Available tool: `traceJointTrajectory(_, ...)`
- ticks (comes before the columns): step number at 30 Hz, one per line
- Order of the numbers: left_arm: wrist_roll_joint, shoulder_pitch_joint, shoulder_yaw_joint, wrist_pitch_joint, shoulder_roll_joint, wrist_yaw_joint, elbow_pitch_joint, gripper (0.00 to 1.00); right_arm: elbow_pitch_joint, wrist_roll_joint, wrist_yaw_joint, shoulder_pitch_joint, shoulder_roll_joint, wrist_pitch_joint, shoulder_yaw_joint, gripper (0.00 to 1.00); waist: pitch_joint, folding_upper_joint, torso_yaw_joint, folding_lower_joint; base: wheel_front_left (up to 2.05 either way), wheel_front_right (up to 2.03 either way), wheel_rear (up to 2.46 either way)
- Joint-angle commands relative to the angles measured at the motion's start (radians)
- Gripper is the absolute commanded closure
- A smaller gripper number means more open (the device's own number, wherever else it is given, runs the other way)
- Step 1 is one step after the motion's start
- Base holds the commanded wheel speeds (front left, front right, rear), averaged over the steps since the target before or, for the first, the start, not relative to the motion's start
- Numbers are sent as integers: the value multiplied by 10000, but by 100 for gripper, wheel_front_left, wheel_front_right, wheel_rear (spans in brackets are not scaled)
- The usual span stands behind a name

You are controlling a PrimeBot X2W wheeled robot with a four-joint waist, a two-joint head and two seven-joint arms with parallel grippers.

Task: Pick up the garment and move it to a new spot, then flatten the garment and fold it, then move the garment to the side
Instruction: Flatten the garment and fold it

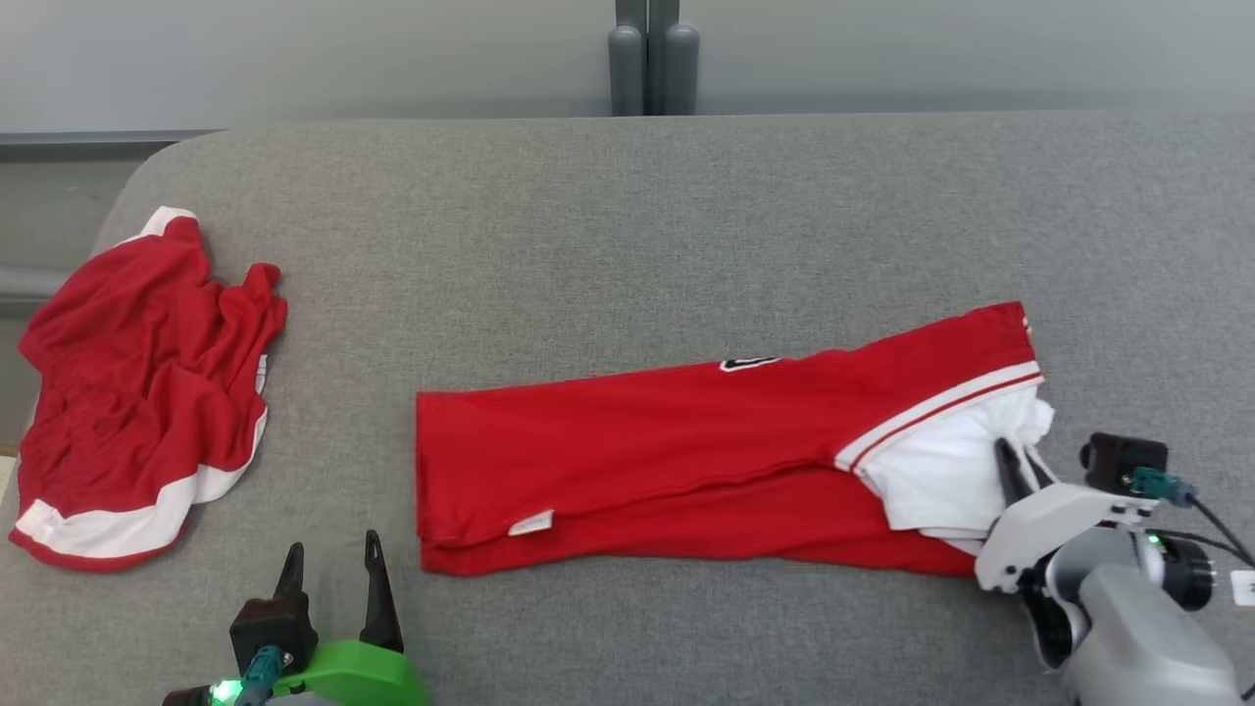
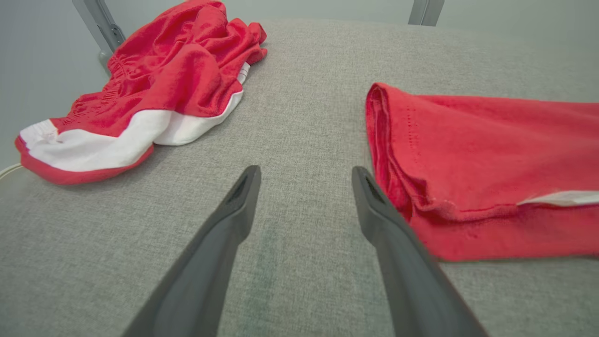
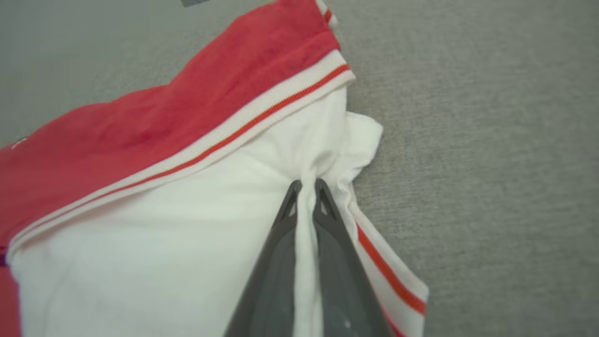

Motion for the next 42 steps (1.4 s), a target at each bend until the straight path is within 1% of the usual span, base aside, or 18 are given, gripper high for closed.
traceJointTrajectory(1, -69, -194, -26, -1, 34, -3, -41, 0, -121, -124, -102, 61, -385, 29, -353, 100, -18, 0, -84, 0, 0, 0, 0)
traceJointTrajectory(5, -48, -193, -150, -1, 35, -49, -68, 0, -925, -385, -67, 143, -324, 15, -896, 100, -78, 0, -225, 0, 0, 0, 0)
traceJointTrajectory(8, -79, -146, -253, -1, 35, -54, -70, 0, -1745, -417, -65, 294, -72, 15, -662, 100, -171, 0, -325, 0, 0, 0, 0)
traceJointTrajectory(12, -123, -48, -369, -1, 35, -43, -40, 0, -2888, 6, -64, 497, 239, 15, 330, 100, -318, 0, -374, 0, 0, 0, 0)
traceJointTrajectory(15, -151, -13, -508, -1, 33, -94, 9, 0, -3645, 527, -62, 711, 367, 20, 1572, 100, -466, 0, -264, 0, 0, 0, 0)
traceJointTrajectory(20, -229, -86, -865, -1, 36, -144, 5, 0, -4770, 1532, -61, 853, 408, 422, 3573, 100, -660, 0, 324, 0, 0, 0, 0)
traceJointTrajectory(25, -259, -67, -1292, -1, 35, -154, 65, 0, -5342, 2182, -59, 649, 492, 800, 4981, 100, -711, 0, 1192, 0, 0, 0, 0)
traceJointTrajectory(29, -323, -76, -1578, -1, 35, -119, 89, 0, -5174, 2403, -58, 312, 615, 956, 5747, 100, -643, 0, 1959, 0, 0, 0, 0)
traceJointTrajectory(32, -398, -125, -1788, -1, 32, -103, 95, 0, -4773, 2474, -59, 30, 687, 901, 6075, 100, -565, 0, 2515, 0, 0, 0, 0)
traceJointTrajectory(35, -432, -193, -1922, 0, 33, -65, 94, 0, -4243, 2545, -58, -227, 791, 781, 6208, 100, -507, 0, 2902, 0, 0, 0, 0)
traceJointTrajectory(36, -451, -212, -1953, -1, 32, -45, 91, 0, -4011, 2558, -58, -321, 825, 707, 6193, 90, -492, 0, 2993, 0, 0, 0, 0)
traceJointTrajectory(37, -457, -227, -1984, -1, 32, -12, 95, 0, -3821, 2596, -58, -379, 861, 634, 6140, 56, -478, 0, 3046, 0, 0, 0, 0)
traceJointTrajectory(38, -469, -246, -2003, -1, 32, 15, 88, 0, -3645, 2565, -58, -481, 900, 510, 6092, 0, -462, 0, 3076, 0, 0, 0, 0)
traceJointTrajectory(42, -504, -313, -1942, -1, 31, 93, 4, 0, -3336, 2384, -58, -753, 958, 147, 5859, 0, -387, 0, 2930, 0, 0, 0, 0)
